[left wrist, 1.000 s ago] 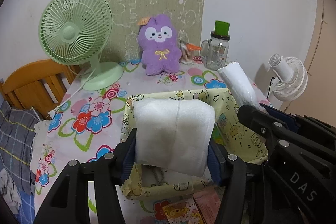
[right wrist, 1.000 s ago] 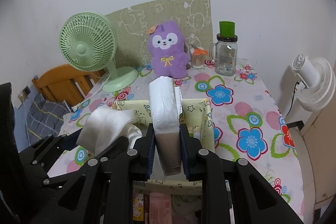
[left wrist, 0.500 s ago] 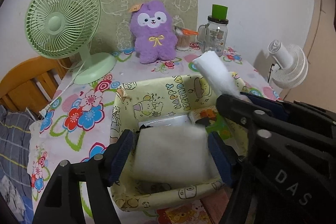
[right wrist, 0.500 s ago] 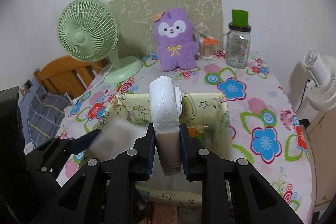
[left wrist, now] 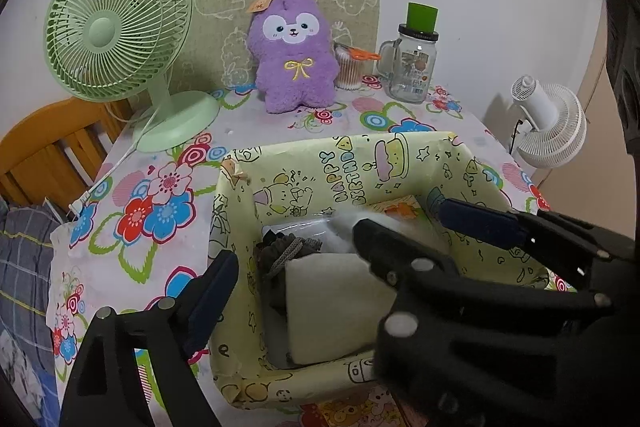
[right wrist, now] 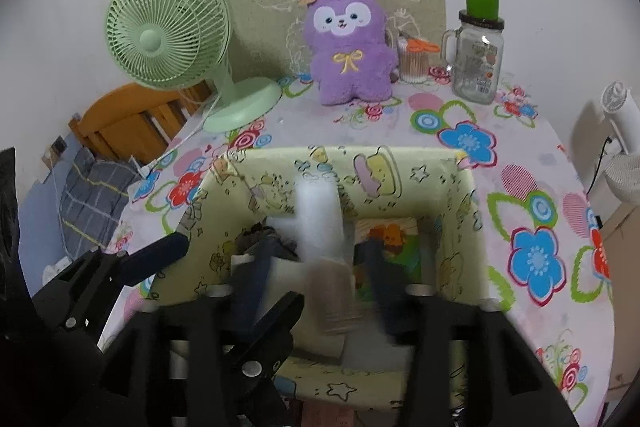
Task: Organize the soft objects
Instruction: 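Lower the white cloth and roll into the box and open both grippers, then withdraw both grippers from the box toward the items on the tablecloth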
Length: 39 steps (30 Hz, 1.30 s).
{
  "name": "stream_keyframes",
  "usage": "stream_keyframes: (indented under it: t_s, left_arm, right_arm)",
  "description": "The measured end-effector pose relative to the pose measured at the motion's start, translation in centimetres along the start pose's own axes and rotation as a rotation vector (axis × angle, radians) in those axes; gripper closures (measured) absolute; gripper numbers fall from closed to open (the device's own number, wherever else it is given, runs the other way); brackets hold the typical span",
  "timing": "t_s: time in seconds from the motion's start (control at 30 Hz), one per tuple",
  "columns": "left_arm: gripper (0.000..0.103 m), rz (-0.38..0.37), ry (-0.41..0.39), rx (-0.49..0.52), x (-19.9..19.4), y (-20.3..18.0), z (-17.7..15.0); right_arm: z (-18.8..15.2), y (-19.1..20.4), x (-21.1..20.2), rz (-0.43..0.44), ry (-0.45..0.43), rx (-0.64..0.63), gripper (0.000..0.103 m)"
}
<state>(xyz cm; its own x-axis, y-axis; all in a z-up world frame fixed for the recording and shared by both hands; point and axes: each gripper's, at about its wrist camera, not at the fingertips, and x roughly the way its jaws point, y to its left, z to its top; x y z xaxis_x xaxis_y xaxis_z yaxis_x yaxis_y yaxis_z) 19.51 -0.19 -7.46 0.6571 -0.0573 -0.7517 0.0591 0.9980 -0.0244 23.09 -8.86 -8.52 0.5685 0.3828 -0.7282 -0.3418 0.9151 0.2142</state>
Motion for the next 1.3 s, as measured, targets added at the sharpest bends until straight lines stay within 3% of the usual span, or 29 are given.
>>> stream_keyframes:
  t_s: [0.6,1.3]
  left_arm:
    - [0.009,-0.015,-0.039,0.031,-2.4,-1.6,-0.6]
    - [0.008,-0.025,-0.098,0.042,-6.7,-2.5,-2.5]
  right_arm:
    - [-1.1,-1.0,-3.0,-0.043,-0.04,0.035,0.028]
    - [-3.3,0.1,-8.0,-0.081,-0.116,0.004,0.025]
